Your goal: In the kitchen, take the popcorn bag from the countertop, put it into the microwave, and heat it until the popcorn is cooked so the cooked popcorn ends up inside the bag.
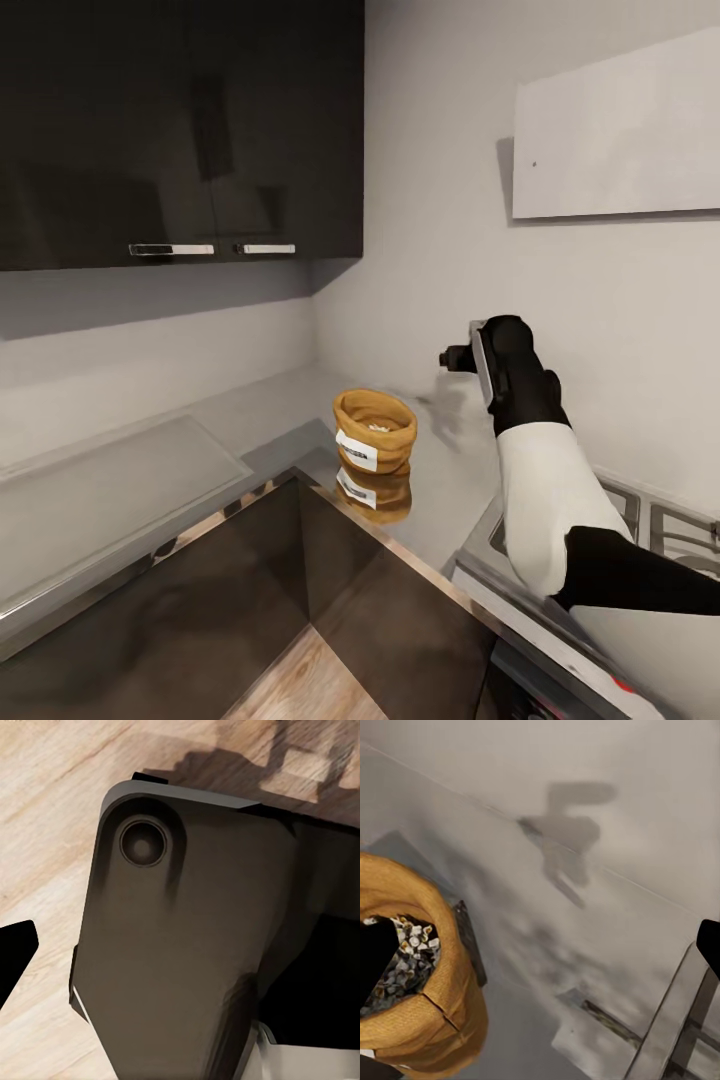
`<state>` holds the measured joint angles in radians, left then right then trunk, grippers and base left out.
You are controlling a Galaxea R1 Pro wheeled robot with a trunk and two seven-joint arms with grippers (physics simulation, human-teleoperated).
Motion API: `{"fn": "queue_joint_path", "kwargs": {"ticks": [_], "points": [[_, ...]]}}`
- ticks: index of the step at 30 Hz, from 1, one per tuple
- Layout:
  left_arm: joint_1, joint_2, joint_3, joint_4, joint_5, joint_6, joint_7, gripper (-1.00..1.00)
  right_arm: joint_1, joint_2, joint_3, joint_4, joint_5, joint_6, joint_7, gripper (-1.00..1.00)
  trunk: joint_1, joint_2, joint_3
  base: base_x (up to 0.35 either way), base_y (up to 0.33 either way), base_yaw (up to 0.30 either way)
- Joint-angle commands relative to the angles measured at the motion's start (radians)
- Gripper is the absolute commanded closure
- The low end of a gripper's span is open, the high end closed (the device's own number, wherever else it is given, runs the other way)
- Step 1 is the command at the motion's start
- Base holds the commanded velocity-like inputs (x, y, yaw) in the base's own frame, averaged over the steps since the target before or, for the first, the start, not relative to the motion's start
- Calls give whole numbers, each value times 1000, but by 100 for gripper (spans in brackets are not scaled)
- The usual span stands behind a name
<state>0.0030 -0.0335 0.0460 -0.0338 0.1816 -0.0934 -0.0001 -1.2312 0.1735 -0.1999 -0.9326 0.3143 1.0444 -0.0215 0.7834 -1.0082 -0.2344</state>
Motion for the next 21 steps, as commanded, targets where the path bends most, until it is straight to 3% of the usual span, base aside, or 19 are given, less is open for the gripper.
{"fn": "queue_joint_path", "kwargs": {"ticks": [1, 10, 15, 21], "points": [[0, 0, 4, -1, 4, -1, 0, -100, -1, 1, -3, 0, -1, 3, -2, -100, 0, -1, -1, 0, 0, 0], [0, 0, 3, -2, 4, -1, -1, -100, -2, 1, -2, 6, -1, 3, -2, -100, 0, -1, -1, 0, 0, 0], [0, 0, 3, -2, 4, -2, -1, -100, -2, 1, -4, 20, -4, 3, -1, -100, 0, -1, -1, 202, 0, 0], [0, 0, 4, -2, 4, -2, -1, -100, -2, 1, -7, 140, -4, 3, 15, -100, 0, -1, -1, 23, 0, 0]]}}
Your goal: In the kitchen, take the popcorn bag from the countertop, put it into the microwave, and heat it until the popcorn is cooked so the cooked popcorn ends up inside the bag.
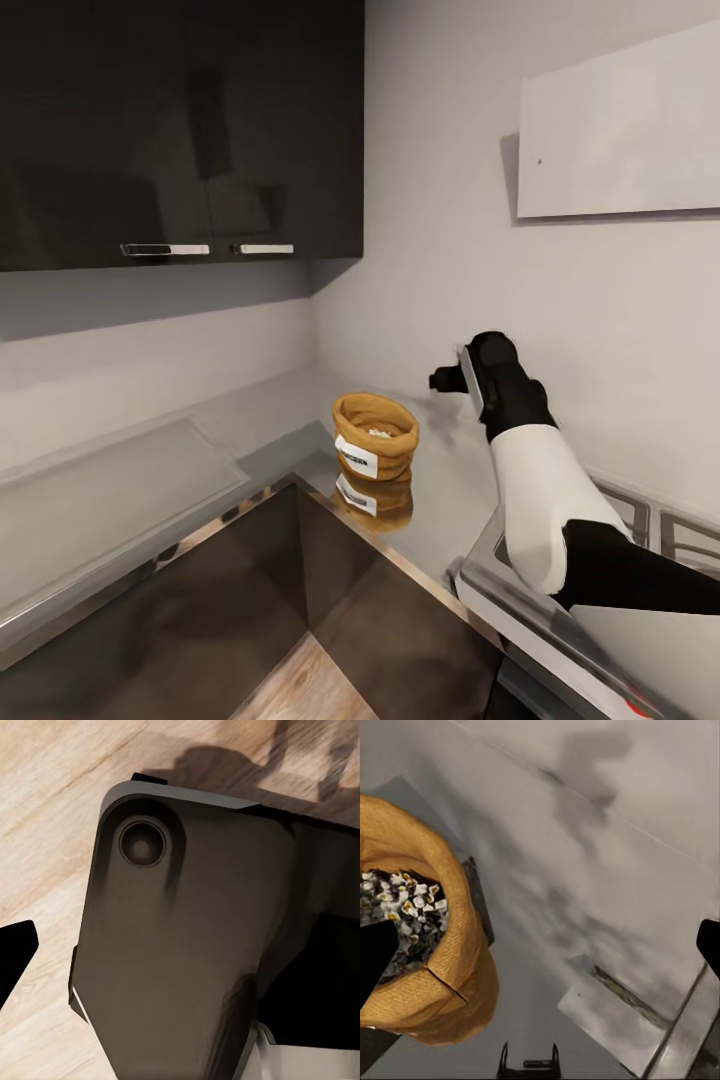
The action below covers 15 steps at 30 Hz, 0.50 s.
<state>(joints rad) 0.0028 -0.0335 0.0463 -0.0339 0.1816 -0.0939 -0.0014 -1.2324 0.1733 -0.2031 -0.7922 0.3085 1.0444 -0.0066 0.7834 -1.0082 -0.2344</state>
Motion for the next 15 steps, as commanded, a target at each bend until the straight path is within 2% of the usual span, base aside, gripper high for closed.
{"fn": "queue_joint_path", "kwargs": {"ticks": [1, 8, 15], "points": [[0, 0, 4, -1, 4, -1, 0, -100, -1, 1, -5, 8, 2, 3, 15, -100, 0, -1, -1, 2, 0, 0], [0, 0, 4, -1, 4, -1, 0, -100, -1, 1, -4, 8, 2, 3, 123, -100, 0, -1, -1, 0, 0, 0], [0, 0, 4, -1, 4, -1, 0, -100, -1, 1, -2, 10, 14, 3, 140, -100, 0, -1, -1, 0, 0, 26]]}}
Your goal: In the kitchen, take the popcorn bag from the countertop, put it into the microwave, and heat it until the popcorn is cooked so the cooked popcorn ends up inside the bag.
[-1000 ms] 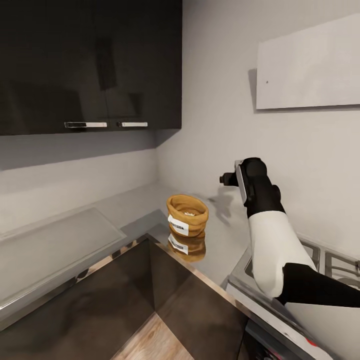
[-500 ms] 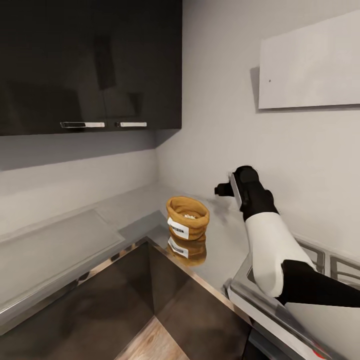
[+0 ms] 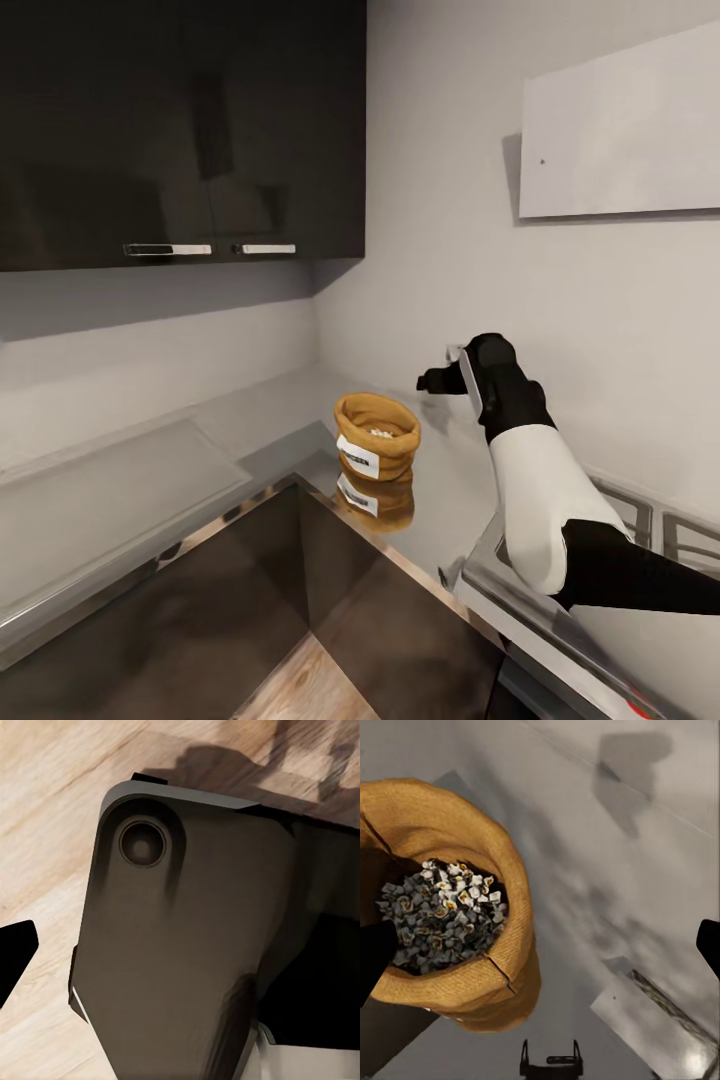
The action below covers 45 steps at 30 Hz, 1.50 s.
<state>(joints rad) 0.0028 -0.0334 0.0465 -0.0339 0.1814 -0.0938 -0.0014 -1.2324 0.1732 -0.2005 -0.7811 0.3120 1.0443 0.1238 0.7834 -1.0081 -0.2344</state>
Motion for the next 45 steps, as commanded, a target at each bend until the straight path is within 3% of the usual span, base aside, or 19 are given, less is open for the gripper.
{"fn": "queue_joint_path", "kwargs": {"ticks": [1, 15, 19, 22, 33, 41, 45], "points": [[0, 0, 4, -1, 4, -1, 0, -100, -1, 1, -5, 2, 9, 3, 9, -100, 0, -1, -1, 0, 0, 197], [0, 0, 4, -1, 4, -1, 0, -100, -1, 1, -4, 20, 6, 3, 7, -100, 0, -1, -1, 0, 0, 187], [0, 0, 4, -1, 4, -1, 0, -100, -73, 1, -5, 232, 13, 3, 2, -100, 0, -1, -1, 0, 0, 2], [0, 0, 4, -1, 4, -1, 0, -100, -90, 1, -5, 279, 17, 3, 4, -100, 0, -1, -1, 0, 0, 0], [0, 0, 4, -1, 4, -1, 0, -100, -93, 1, 0, 251, 19, 3, -4, -100, 0, -1, -1, 0, 0, 0], [2, 1, 5, -3, 5, -2, 0, -100, -81, -22, -22, 247, 7, -9, -17, -100, 0, -1, -1, 0, 0, 0], [2, 1, 5, -3, 7, -2, 0, -100, -59, -8, -45, 244, 13, 3, -16, -100, 0, -1, -1, 0, 0, 0]]}}
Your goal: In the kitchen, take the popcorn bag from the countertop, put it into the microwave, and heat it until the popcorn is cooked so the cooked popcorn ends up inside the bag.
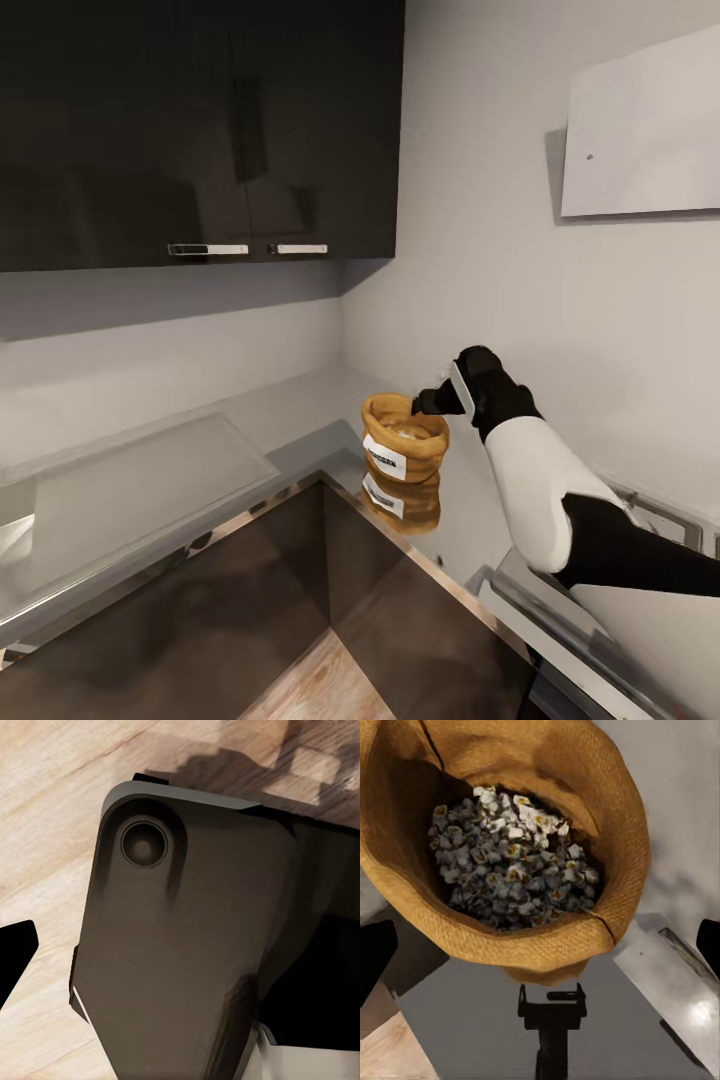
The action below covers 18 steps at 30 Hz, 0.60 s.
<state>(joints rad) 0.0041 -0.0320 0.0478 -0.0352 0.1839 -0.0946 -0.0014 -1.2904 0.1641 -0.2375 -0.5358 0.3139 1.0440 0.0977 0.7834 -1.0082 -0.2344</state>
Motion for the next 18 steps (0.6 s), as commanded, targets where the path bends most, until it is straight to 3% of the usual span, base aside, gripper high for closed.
{"fn": "queue_joint_path", "kwargs": {"ticks": [1, 5, 14, 15, 18], "points": [[0, 0, 4, -2, 4, -1, 0, -100, 5, -5, -13, -7, 14, 3, 15, -100, 0, -1, -1, 0, 0, 0], [1, 0, 4, -2, 4, -1, 0, -100, 26, -22, -35, -30, 17, 3, 23, -100, 0, -1, -1, 0, 0, 0], [1, 0, 4, -2, 4, -2, 0, -100, 27, -13, -86, -25, 13, -25, -23, -100, 0, -1, -1, 0, 0, 0], [1, 0, 4, -2, 4, -2, 0, -100, 27, -12, -240, -25, 12, -54, -212, -100, 0, -1, -1, 0, 0, 0], [1, -1, 4, -3, 4, -2, 0, -100, 27, -10, -242, -21, 11, -55, -214, -100, 0, -1, -1, 0, 0, 0]]}}
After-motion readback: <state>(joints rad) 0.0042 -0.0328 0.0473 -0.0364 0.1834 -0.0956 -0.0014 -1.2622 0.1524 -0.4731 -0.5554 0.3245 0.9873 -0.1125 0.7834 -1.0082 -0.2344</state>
